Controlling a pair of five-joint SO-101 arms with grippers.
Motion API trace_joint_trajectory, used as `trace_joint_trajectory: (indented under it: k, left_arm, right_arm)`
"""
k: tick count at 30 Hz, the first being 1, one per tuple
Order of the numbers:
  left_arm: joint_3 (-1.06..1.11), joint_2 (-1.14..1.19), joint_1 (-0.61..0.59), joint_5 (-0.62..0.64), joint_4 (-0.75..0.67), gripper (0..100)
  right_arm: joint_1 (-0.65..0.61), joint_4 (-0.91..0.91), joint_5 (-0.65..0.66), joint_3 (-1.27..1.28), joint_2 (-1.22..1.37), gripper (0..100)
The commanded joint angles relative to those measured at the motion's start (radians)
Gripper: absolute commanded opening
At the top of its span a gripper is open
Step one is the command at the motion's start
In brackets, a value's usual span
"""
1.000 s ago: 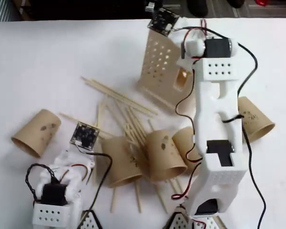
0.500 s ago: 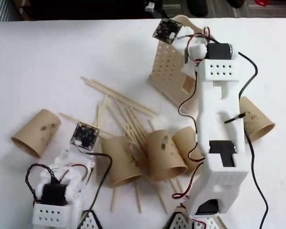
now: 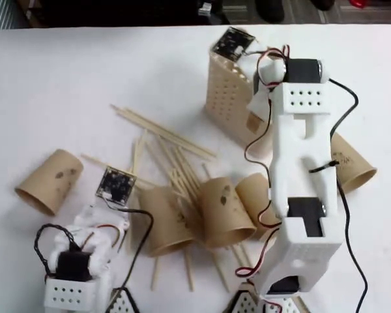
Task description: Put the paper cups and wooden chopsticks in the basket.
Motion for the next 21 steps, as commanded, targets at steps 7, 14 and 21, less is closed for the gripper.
trace_joint_trajectory:
  k: [7, 14, 21]
  left_arm:
    - [-0.005, -0.004, -0.007, -0.008, 0.005, 3]
    - [-0.005, -0.004, -0.007, -0.008, 0.005, 3]
    - [-0.005, -0.004, -0.007, -0.008, 0.005, 3]
  right_arm:
    - [-0.027, 0.128, -0.127, -0.157, -0.056, 39.6]
    - [-0.068, 0.131, -0.144, -0.157, -0.064, 40.3]
    - [-0.111, 0.136, -0.204, -0.106, -0.064, 40.3]
